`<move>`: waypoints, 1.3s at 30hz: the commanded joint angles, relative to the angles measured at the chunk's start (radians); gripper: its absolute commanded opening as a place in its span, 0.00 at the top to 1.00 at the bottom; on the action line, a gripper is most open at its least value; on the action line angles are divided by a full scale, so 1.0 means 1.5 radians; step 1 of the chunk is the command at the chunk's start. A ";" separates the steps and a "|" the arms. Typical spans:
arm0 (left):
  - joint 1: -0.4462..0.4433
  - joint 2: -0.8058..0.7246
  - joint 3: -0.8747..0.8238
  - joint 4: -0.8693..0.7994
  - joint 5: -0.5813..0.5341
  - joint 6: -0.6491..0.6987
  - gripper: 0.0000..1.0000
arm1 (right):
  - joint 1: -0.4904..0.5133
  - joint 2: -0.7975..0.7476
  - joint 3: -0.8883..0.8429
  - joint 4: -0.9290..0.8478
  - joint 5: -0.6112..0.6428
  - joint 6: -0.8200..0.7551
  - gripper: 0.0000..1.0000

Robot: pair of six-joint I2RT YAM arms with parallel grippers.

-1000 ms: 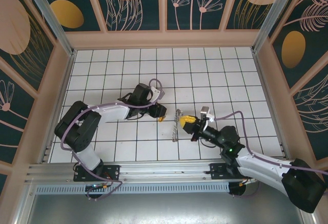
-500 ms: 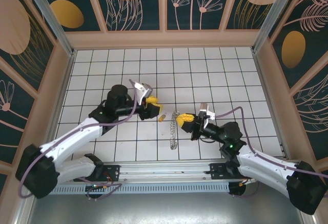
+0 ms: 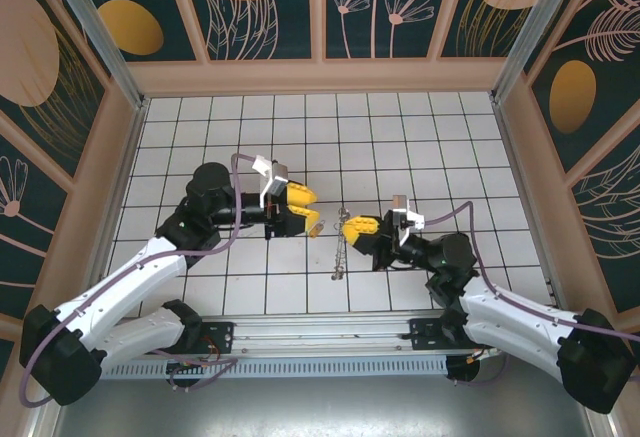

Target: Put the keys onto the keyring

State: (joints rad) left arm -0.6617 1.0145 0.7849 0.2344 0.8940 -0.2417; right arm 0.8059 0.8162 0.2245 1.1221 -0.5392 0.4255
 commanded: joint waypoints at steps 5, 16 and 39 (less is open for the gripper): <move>-0.020 -0.016 0.043 0.006 0.045 0.011 0.54 | -0.002 0.038 0.047 0.118 -0.024 0.031 1.00; -0.022 0.023 0.071 -0.038 0.062 0.065 0.57 | 0.002 0.049 0.056 0.134 -0.009 0.029 1.00; -0.048 0.060 0.082 -0.041 0.073 0.058 0.67 | 0.005 0.072 0.067 0.150 -0.011 0.032 1.00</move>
State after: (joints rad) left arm -0.7261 1.0981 0.8845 0.1745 1.0058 -0.1692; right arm 0.8062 0.9260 0.2874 1.2610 -0.5587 0.4625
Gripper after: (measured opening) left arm 0.338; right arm 0.059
